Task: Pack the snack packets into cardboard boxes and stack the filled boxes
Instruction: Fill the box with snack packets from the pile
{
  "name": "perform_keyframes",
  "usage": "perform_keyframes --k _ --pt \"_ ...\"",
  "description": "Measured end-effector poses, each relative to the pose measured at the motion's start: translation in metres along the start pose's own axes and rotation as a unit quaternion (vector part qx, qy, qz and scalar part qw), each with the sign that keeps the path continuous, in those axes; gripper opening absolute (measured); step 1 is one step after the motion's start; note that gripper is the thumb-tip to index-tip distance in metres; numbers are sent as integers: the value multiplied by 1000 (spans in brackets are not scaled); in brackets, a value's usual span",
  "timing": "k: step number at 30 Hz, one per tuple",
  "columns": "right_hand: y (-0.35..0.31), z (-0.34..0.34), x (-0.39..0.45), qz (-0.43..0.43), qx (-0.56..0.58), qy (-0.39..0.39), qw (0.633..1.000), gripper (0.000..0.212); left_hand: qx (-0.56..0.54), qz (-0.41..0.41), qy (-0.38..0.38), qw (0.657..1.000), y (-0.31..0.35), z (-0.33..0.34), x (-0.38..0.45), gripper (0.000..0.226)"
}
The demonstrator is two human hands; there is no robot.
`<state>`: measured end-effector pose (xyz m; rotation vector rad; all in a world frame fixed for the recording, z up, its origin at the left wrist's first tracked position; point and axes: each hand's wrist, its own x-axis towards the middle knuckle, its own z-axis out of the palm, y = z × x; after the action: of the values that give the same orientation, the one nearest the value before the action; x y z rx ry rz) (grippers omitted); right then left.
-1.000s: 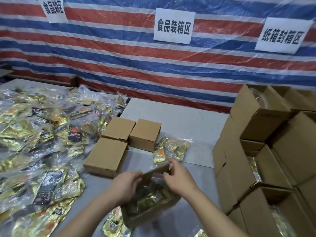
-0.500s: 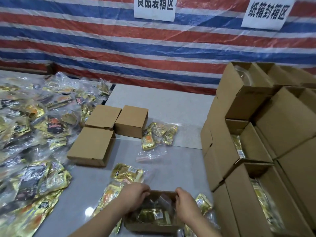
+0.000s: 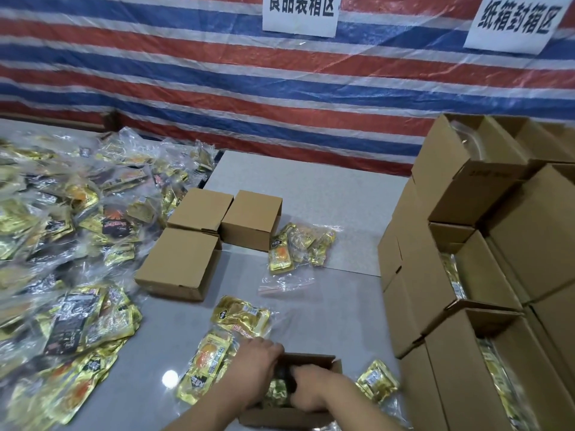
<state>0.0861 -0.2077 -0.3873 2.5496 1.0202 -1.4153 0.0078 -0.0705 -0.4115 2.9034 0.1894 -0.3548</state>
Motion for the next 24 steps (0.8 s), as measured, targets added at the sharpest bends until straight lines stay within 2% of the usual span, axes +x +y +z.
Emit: perform_keyframes --k 3,6,10,15,16,17,19,20,21,23,24 --pt "-1 9 17 39 -7 -58 998 56 30 -4 -19 999 1 5 -6 26" --pt "-1 27 28 52 20 -61 997 58 36 3 -21 999 3 5 -11 33" --pt "2 28 25 49 59 -35 996 44 -24 3 1 1000 6 1 -9 27" --pt "13 10 2 -38 133 39 990 35 -71 32 5 997 -4 -1 -3 18" --pt "18 9 -3 -58 148 73 985 28 -74 36 9 997 -5 -2 -2 18" --pt "23 8 -9 -71 151 140 976 24 -80 41 15 996 -6 -2 -1 19" --pt "33 8 -18 -87 126 324 933 17 -91 52 27 994 -8 1 1 22" --pt "38 8 -21 -91 97 388 912 15 -92 59 33 993 -8 3 1 23" --pt "42 7 -22 -80 52 405 909 22 -88 65 37 993 -9 4 1 24" --pt "48 13 -17 -42 -43 336 940 44 -77 77 34 994 -10 5 2 25" --pt "49 18 -15 -20 -62 286 956 43 -75 79 32 994 -10 5 2 26"
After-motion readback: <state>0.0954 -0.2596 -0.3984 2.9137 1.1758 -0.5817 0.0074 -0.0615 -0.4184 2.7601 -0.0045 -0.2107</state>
